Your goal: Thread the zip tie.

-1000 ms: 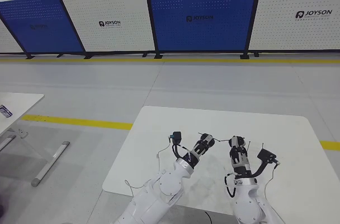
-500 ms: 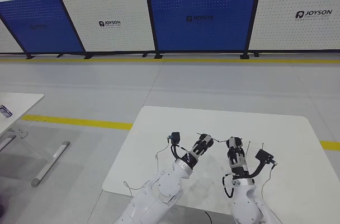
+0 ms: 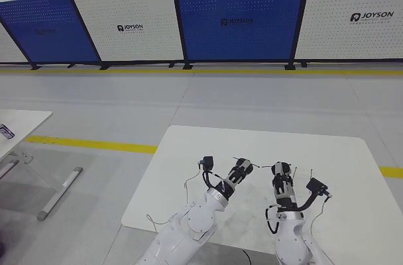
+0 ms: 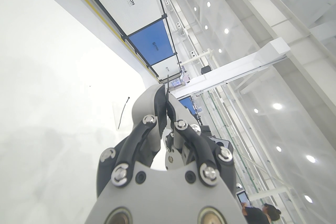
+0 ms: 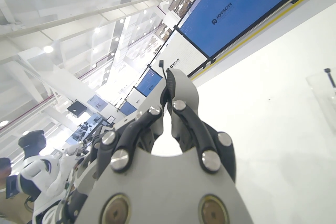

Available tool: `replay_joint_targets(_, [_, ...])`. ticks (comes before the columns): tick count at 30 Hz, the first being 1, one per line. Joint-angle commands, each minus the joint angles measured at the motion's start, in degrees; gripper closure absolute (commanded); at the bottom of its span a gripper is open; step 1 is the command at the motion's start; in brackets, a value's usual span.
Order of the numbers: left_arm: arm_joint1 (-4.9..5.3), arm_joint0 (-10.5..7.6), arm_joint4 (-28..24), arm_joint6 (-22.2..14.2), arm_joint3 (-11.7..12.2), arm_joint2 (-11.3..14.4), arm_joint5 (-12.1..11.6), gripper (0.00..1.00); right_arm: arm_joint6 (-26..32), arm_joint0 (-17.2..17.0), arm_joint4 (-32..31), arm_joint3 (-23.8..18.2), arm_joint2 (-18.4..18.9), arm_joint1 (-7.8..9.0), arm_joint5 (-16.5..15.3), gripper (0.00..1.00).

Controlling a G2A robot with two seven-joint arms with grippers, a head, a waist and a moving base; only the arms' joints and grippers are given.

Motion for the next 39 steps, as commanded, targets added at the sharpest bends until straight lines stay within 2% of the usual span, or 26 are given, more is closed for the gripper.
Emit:
replay_joint_targets(1, [0.0,0.0,0.0,0.0,0.0,0.0,0.0,1.0,0.16,0.06,-0.21,0.17,-0.08,-0.06,-0.12,1.0])
replay_joint_targets(22, [0.0,0.0,0.0,0.0,0.0,0.0,0.0,1.0,0.45,-0.38,-1.25,0.04,0.17,-0.68,-1.01,1.0])
replay_joint_targets(39, [0.0,0.0,0.0,0.0,0.0,0.0,0.0,1.0,1.35,0.15,-2.06,0.66,-0.37,-1.29,-0.34,1.0])
